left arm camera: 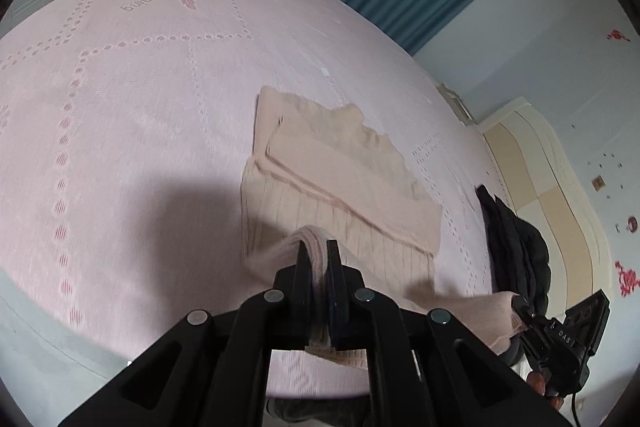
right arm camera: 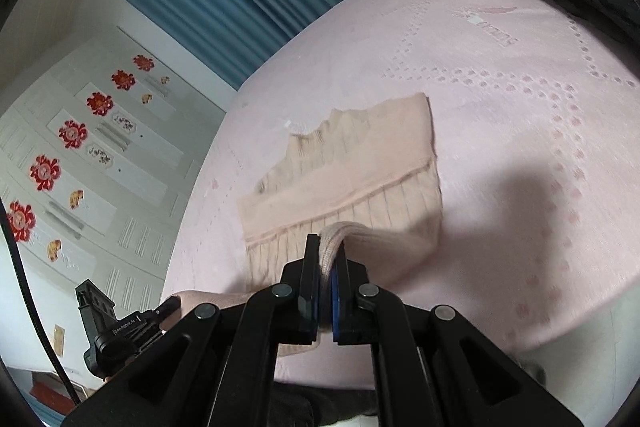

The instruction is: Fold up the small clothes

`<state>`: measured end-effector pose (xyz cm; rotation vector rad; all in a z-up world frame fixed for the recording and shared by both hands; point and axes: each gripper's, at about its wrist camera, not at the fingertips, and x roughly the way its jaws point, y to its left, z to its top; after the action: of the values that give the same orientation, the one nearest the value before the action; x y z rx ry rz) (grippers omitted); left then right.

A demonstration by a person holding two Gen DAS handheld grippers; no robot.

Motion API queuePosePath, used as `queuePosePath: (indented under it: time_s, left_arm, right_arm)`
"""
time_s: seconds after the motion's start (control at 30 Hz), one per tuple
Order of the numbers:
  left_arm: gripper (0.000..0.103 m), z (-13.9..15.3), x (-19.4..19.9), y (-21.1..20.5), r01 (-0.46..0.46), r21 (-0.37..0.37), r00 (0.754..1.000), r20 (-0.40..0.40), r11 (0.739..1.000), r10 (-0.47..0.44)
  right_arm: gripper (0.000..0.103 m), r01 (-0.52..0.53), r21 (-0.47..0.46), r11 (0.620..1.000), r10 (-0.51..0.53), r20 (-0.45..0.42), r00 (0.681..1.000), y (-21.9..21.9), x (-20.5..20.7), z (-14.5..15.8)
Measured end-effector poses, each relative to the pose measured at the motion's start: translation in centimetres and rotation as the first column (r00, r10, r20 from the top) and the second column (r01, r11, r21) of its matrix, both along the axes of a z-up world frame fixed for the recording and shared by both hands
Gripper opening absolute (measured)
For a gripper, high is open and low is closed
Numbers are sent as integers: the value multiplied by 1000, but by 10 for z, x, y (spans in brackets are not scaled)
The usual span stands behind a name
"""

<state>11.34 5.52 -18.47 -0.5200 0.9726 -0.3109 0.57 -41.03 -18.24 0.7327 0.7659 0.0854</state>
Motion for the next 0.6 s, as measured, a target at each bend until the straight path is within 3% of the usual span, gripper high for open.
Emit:
queuePosePath:
  time_s: [0.27,0.6]
  left_arm:
    - [7,0,72,-18,1,44,1000,9,999,-2]
    - [7,-22,160,-39,16,55,1000,6,998,-16]
  right_arm:
    - [4,27,45,999,-27,-5,1000,-20,77,-5]
    - [4,29,16,999,-29,-21,999,-30,173,-28]
